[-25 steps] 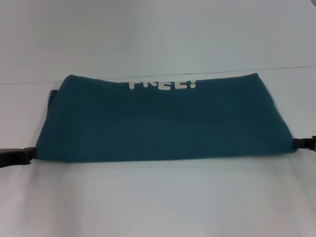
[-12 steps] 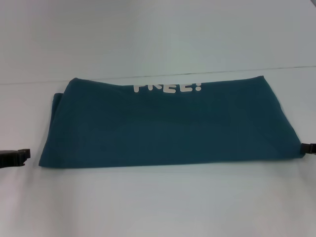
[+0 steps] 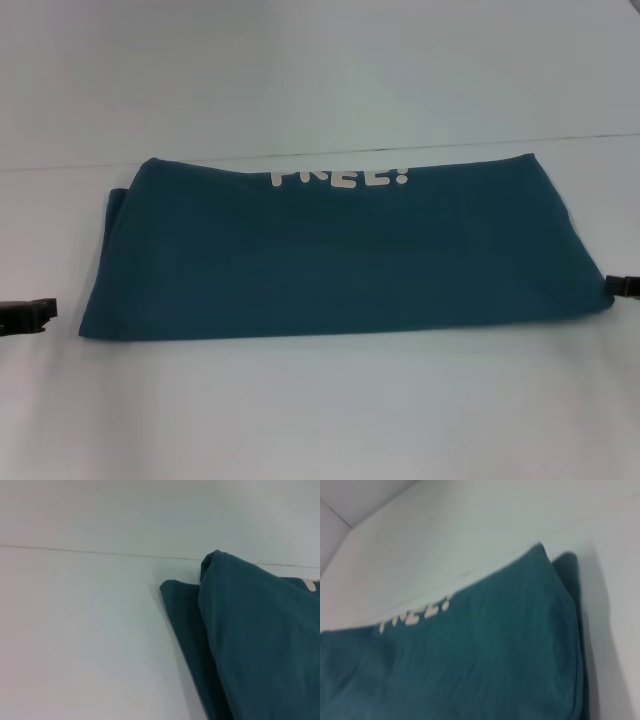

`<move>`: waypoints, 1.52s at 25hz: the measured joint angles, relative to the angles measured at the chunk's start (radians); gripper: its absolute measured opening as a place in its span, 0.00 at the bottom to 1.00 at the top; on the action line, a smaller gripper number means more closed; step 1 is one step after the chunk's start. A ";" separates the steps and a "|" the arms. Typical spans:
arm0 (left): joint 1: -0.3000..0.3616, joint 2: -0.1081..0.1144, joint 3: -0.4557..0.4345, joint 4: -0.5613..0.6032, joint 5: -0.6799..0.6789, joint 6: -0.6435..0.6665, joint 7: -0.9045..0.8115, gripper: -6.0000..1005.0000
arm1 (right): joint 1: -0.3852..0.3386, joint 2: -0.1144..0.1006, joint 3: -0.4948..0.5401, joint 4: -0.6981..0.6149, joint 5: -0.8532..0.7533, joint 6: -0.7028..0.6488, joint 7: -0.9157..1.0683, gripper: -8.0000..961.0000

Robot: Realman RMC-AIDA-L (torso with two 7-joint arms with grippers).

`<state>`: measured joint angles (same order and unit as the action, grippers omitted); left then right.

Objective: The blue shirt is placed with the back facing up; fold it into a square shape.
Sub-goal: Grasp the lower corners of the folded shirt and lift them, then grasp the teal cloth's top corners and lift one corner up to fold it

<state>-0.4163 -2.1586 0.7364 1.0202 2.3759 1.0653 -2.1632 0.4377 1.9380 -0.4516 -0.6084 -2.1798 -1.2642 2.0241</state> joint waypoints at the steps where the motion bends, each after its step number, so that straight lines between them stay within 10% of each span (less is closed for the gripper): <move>1: -0.001 0.001 -0.007 0.001 0.000 0.012 0.000 0.00 | -0.002 -0.004 0.002 -0.001 0.010 -0.005 -0.003 0.01; 12: -0.003 0.004 -0.070 0.044 -0.039 0.159 -0.015 0.30 | -0.005 0.004 0.083 -0.060 0.054 -0.045 -0.083 0.21; 18: -0.012 0.012 -0.080 0.046 -0.053 0.196 -0.133 0.43 | 0.049 0.004 0.073 -0.062 0.063 -0.076 -0.084 0.45; 20: -0.013 0.013 -0.080 0.037 -0.053 0.197 -0.158 0.48 | 0.072 0.000 0.057 -0.062 0.057 -0.076 -0.076 0.71; 26: -0.028 0.024 -0.090 -0.040 -0.052 0.195 -0.213 0.58 | 0.126 -0.011 0.016 -0.066 0.055 -0.073 -0.042 0.90; 38: -0.042 0.037 -0.122 -0.133 -0.040 0.160 -0.241 0.62 | 0.163 -0.023 -0.009 -0.072 0.052 -0.071 -0.028 0.90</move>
<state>-0.4584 -2.1212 0.6145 0.8875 2.3355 1.2249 -2.4047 0.6011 1.9146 -0.4606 -0.6801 -2.1276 -1.3351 1.9956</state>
